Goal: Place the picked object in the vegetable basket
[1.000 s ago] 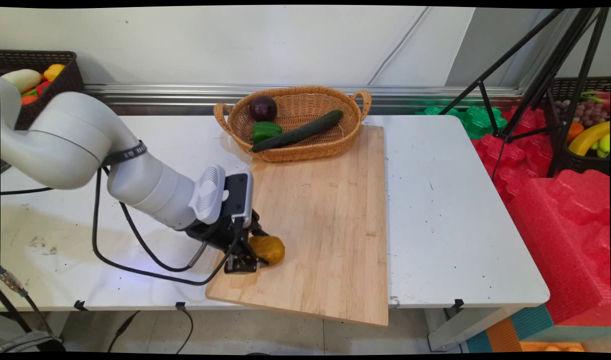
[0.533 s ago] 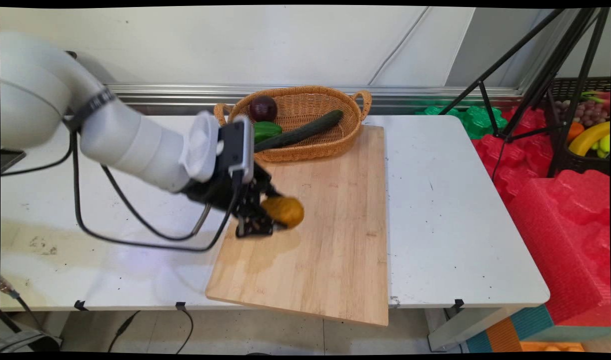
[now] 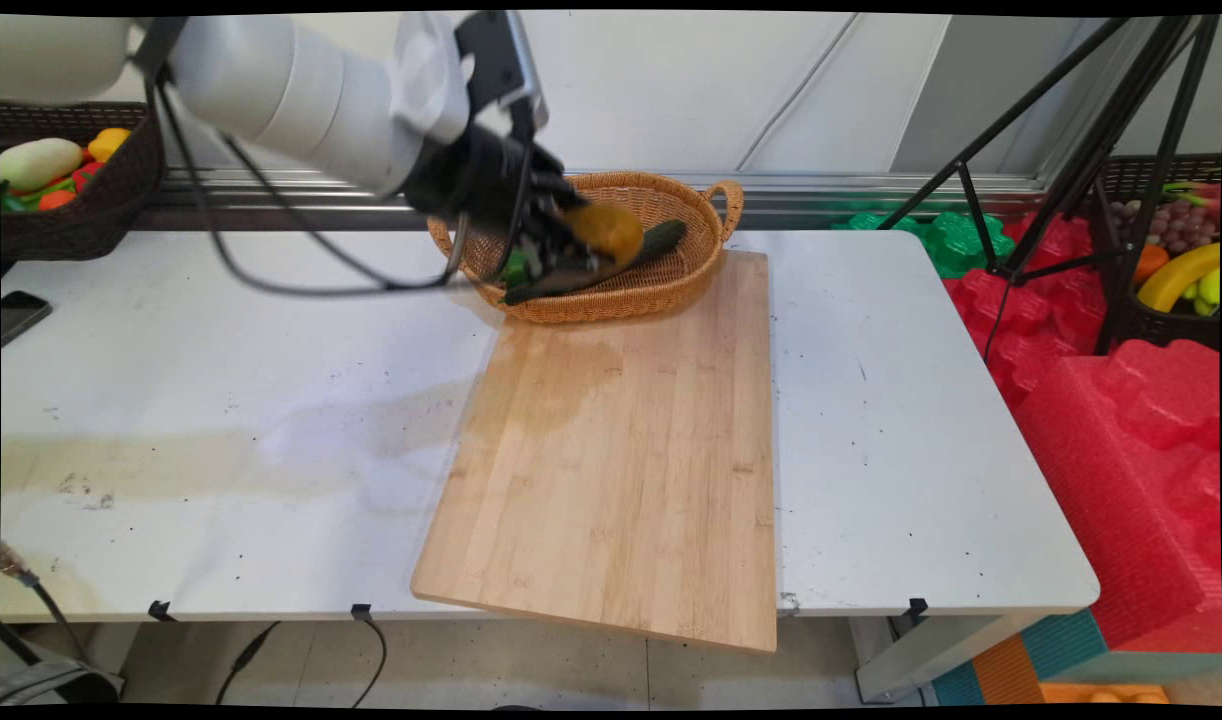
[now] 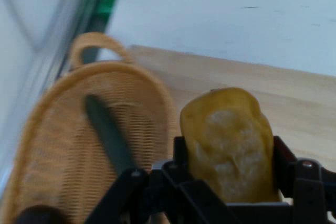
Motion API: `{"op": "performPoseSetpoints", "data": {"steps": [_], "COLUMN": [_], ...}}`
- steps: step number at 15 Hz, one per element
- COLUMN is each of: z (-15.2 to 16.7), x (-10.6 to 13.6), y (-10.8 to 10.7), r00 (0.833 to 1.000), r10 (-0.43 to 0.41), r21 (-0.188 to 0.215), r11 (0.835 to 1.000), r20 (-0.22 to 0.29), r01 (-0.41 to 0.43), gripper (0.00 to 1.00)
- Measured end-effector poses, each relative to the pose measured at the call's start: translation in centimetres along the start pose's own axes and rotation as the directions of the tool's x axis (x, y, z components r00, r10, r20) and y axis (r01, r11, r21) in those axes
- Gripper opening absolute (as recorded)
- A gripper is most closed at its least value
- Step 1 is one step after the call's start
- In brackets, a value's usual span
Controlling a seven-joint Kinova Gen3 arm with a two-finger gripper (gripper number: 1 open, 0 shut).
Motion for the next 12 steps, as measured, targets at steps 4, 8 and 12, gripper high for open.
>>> {"op": "performPoseSetpoints", "data": {"steps": [4, 8, 12], "z": [1.6, 4.5, 8.4], "x": [1.0, 1.5, 1.3], "y": [-3.8, -7.8, -12.2], "r00": [0.999, 0.992, 0.979], "r10": [-0.049, -0.112, -0.17], "r21": [0.082, 0.155, 0.213], "r11": [0.996, 0.983, 0.966], "r20": [0.023, 0.057, 0.114], "r01": [0.047, 0.102, 0.143], "gripper": [0.0, 0.0, 0.0]}}
